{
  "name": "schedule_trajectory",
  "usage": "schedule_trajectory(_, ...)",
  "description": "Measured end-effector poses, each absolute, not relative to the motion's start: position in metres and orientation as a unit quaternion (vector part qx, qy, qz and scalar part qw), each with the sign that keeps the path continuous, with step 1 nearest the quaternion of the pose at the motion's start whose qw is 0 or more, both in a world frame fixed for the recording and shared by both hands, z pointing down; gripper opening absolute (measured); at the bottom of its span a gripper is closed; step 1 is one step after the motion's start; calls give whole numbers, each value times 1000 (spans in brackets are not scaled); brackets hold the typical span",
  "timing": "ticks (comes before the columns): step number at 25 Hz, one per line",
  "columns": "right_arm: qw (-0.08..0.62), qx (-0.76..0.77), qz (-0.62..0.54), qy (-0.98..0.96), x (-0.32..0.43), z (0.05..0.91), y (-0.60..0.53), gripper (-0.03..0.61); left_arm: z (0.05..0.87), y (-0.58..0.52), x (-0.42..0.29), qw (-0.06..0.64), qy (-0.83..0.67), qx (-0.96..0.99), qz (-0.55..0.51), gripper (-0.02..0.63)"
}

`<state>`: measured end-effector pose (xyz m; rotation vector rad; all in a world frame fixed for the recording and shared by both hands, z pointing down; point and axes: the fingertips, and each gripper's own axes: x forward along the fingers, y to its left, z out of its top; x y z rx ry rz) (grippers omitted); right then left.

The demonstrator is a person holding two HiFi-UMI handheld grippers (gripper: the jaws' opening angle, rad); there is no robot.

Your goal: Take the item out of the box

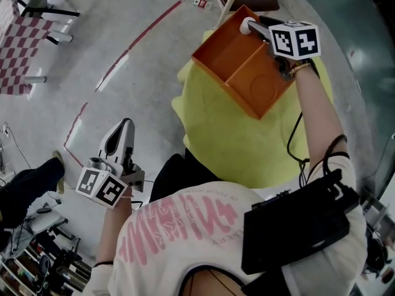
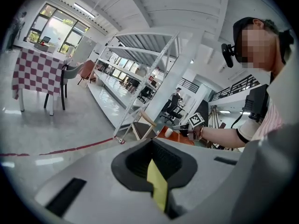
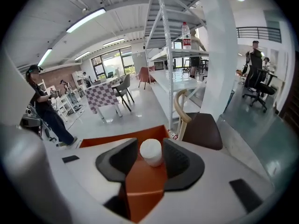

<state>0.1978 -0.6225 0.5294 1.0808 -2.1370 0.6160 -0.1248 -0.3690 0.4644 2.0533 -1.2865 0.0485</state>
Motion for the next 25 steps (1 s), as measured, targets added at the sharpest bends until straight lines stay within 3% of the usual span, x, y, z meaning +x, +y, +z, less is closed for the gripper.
schedule_trajectory(7, 369, 371, 231, -820, 182, 540, -617, 233, 471, -364, -122, 363, -496, 788, 17, 8)
schedule_trajectory(13, 409, 366, 217, -807, 187, 555, -618, 239, 479, -361, -112, 365, -493, 790, 24, 8)
schedule_trajectory(16, 422, 367, 214, -801, 189, 557, -619, 231, 479, -360, -109, 366, -493, 789, 28, 7)
schedule_trajectory(20, 447, 365, 193, -794, 190, 559, -623, 167, 477, -363, -103, 366, -494, 788, 27, 8)
schedule_trajectory(25, 456, 360, 194, -790, 195, 564, -622, 164, 472, -365, -96, 363, -495, 789, 29, 7)
